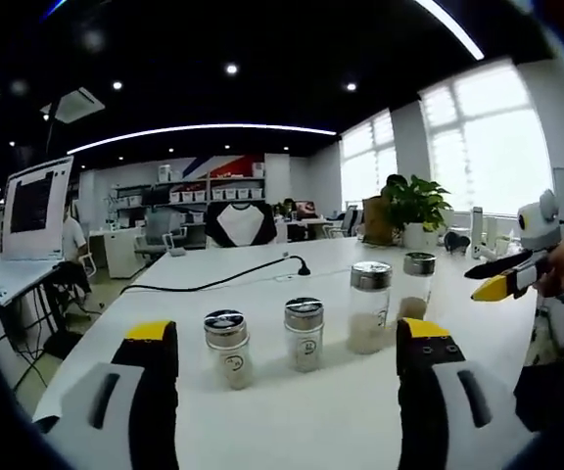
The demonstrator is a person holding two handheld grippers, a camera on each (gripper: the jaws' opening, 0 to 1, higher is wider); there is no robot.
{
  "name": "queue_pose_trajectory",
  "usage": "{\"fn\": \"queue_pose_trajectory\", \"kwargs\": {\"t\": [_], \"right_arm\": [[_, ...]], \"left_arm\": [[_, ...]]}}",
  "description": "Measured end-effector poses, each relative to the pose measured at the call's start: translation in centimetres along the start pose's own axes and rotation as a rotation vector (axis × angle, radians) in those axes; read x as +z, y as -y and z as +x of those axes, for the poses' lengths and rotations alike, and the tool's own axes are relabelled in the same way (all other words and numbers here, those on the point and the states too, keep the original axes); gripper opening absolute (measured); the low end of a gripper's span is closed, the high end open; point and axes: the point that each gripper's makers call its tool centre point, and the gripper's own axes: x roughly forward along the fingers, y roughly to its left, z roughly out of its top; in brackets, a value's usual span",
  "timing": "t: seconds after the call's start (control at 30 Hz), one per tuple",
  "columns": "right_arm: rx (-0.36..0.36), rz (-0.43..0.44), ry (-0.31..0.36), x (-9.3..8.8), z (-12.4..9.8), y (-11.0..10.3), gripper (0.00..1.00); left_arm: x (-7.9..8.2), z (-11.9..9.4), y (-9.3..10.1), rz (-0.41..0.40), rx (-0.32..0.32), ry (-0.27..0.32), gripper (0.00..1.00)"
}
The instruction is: Rotate the seasoning bottle until the label or dispensing opening points toward the visible target arrow and the bottle remains upright within the marked orientation range
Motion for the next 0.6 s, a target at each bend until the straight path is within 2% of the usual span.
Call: {"fn": "queue_pose_trajectory", "kwargs": {"t": [0.1,0.17,0.6], "right_arm": [[0.005,0.004,0.026,0.4,-0.3,-0.1,0.88],[0.000,0.003,0.049,0.8,-0.5,0.0,0.88],[-0.015,0.004,0.090,1.4,-1.0,0.2,0.89]], "left_arm": [[0.3,-0.3,0.3,0.025,-0.004,0.013,1.00],[0.5,-0.5,0.5,0.009,-0.012,0.028,1.00],[1.4,-1.9,0.3,-0.003,0.015,0.051,1.00]]}}
